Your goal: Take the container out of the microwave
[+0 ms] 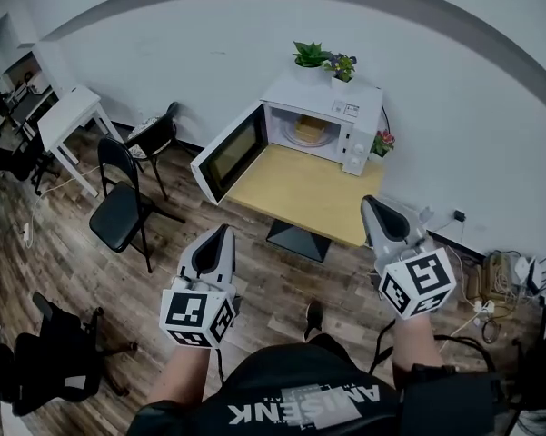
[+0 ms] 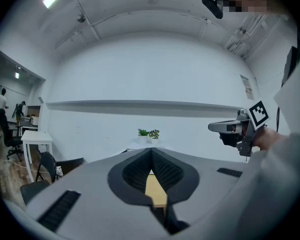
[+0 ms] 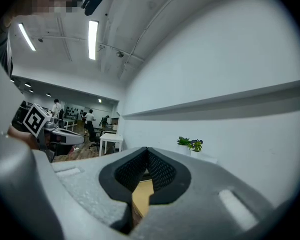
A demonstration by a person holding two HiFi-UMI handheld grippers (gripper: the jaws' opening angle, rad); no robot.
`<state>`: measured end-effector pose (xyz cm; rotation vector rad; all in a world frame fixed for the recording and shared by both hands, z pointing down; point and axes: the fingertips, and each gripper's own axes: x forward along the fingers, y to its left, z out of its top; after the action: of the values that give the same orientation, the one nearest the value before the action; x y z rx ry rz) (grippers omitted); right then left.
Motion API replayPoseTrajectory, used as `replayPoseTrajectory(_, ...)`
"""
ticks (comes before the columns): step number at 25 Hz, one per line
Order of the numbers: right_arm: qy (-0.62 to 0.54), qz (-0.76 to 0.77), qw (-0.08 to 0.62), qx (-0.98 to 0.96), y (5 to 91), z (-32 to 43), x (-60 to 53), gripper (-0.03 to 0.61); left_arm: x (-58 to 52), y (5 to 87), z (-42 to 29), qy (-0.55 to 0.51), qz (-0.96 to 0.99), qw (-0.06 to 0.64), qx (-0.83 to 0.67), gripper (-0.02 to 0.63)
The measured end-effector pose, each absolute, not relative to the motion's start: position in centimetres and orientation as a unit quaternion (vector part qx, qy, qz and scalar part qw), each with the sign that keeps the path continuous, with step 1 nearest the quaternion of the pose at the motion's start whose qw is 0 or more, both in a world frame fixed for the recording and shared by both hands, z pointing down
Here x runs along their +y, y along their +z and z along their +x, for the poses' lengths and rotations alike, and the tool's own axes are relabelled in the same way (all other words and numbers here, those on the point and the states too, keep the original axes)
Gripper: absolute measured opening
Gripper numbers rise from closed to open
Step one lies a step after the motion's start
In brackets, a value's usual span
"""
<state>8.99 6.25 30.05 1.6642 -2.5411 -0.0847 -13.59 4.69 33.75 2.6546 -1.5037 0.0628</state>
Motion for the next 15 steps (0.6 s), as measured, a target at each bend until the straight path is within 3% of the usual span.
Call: replayPoseTrajectory(15, -0.022, 0.518, 0.068, -0.853, 31.5, 18.9, -6.2, 0.006, -9.0, 33.1, -2.4, 0.030, 0.862, 0.035, -0.504, 0.002)
